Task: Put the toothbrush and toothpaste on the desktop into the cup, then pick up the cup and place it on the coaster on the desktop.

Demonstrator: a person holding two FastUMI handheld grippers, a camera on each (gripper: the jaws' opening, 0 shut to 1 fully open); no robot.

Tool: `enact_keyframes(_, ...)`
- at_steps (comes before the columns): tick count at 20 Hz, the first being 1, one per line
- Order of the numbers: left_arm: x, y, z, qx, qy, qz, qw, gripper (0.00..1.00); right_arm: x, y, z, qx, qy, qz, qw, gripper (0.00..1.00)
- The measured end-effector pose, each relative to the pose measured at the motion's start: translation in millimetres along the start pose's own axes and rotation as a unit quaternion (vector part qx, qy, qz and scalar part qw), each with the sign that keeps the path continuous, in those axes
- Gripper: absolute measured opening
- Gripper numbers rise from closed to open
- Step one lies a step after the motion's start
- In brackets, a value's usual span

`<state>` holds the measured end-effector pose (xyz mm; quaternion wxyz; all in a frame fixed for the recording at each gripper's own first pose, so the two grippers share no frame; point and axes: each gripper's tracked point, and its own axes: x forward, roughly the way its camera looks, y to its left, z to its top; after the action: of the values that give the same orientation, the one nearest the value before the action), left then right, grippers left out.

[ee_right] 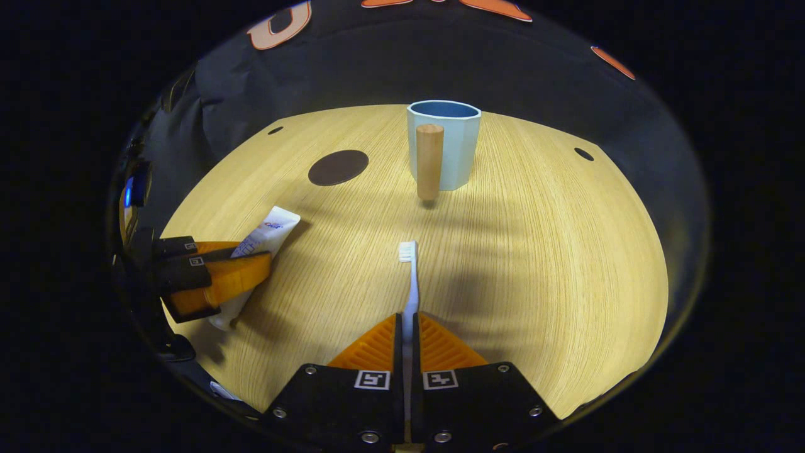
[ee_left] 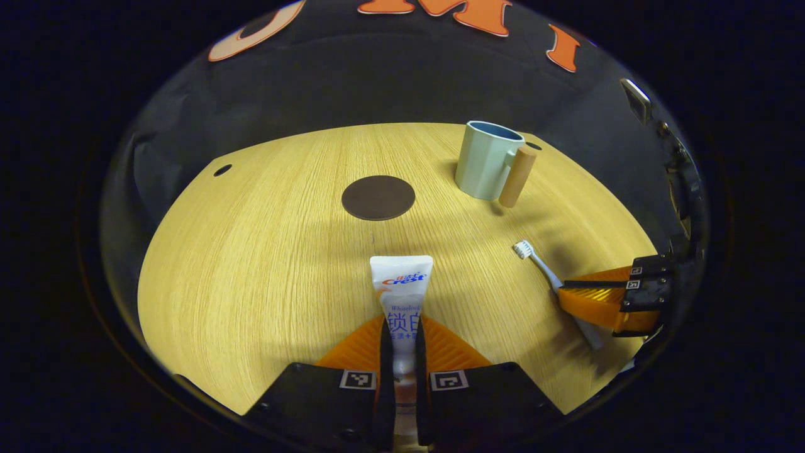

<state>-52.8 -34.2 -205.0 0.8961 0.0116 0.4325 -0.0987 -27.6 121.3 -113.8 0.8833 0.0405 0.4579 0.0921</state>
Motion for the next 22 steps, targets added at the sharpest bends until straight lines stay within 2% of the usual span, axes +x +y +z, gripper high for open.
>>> enact_keyframes(6, -9, 1, 9, -0.001, -0.012, -0.013, 1.000, 0.17, -5, 4, 14, 0.015, -0.021, 0.022, 0.999, 0.04)
enact_keyframes(13, -13, 1, 19, 0.014, -0.045, -0.012, 0.999, 0.17, -16, -2, 51, 0.024, -0.097, 0.021, 0.995, 0.04)
enact_keyframes(18, -27, -2, 33, 0.022, -0.074, -0.014, 0.997, 0.18, -39, -2, 90, 0.011, -0.158, 0.026, 0.987, 0.04)
enact_keyframes(22, -46, -1, 47, 0.032, -0.112, -0.011, 0.993, 0.17, -60, -4, 129, -0.012, -0.214, 0.029, 0.976, 0.04)
